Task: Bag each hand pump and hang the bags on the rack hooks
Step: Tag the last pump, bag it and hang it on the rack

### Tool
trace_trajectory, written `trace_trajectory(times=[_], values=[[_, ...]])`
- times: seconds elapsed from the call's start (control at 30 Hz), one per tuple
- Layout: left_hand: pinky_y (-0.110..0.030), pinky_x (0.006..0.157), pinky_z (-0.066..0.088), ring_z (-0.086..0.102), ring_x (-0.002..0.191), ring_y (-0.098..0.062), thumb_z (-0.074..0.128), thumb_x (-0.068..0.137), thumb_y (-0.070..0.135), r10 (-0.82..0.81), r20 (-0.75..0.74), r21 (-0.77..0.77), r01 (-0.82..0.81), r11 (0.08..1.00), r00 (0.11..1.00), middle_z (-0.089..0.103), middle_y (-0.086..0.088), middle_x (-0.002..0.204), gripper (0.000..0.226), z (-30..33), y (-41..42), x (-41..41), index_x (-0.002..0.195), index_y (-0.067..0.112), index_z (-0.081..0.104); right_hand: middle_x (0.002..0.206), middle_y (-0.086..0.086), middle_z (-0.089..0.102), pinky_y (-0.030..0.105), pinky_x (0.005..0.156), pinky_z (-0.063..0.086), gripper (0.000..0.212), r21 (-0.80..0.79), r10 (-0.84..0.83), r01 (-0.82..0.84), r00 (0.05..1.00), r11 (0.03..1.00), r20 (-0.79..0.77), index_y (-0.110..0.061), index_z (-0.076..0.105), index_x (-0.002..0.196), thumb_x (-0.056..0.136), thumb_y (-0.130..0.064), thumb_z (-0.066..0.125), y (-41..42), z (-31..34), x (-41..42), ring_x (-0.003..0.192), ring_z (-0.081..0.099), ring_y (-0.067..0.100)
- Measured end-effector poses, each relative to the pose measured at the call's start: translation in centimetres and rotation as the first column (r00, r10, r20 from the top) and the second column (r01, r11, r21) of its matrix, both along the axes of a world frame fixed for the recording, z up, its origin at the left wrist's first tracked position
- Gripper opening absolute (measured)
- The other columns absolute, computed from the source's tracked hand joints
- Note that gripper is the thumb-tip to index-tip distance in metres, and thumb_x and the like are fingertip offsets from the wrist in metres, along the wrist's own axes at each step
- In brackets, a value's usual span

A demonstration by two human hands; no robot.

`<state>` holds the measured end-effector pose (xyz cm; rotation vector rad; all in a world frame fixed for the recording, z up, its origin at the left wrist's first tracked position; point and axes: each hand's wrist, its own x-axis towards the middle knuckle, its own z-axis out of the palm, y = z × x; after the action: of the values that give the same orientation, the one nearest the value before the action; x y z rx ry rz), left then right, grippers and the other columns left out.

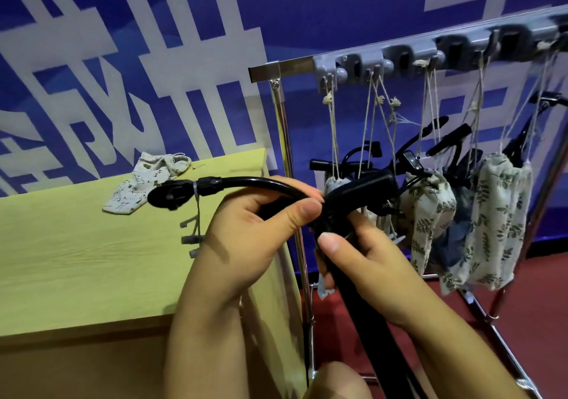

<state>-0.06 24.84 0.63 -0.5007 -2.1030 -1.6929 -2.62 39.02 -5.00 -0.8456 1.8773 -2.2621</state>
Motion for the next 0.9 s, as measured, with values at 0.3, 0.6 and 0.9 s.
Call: trace_trajectory(times=[0.3,0.6,0.9], values=[[-0.02,0.071,0.052,0.069,0.073,-0.008,0.071,0.08,0.012,0.205,0.033,0.035,-0.206,0.978,0.978,0.073,0.002,0.076,0.004,0.3,1.1,-0.5,0.079,0.014,0.073,0.063,-0.002,0.065,0.022,0.053,0.046,0.017,-0.043,-0.007,0.01,0.996,0.999,0.091,-0.031,0.066,0.078,0.071,-0.046,0.062,-1.1,-0.3,-0.5,0.055,0.059,0.009],[-0.028,0.079,0.053,0.07,0.075,-0.013,0.054,0.087,0.037,0.313,0.01,0.132,-0.311,0.941,0.95,0.074,0.002,0.076,0.025,0.5,2.1,-2.1,0.071,0.025,0.069,0.114,-0.012,0.065,0.023,0.098,0.042,0.087,0.72,0.001,0.004,1.0,0.694,-0.007,-0.017,0.062,0.114,0.067,-0.079,0.023,2.4,0.5,-0.6,0.107,0.058,0.003],[-0.01,0.07,0.046,0.063,0.085,-0.025,0.054,0.084,-0.006,0.225,-0.001,-0.135,-0.223,0.965,0.974,0.07,-0.018,0.095,0.025,-0.2,5.4,-2.1,0.103,0.004,0.067,0.09,-0.002,0.073,0.026,0.075,0.054,0.047,0.346,-0.225,0.344,0.913,0.873,-0.34,-0.027,0.069,0.088,0.058,-0.064,0.069,2.4,7.8,-0.8,0.089,0.067,0.008]])
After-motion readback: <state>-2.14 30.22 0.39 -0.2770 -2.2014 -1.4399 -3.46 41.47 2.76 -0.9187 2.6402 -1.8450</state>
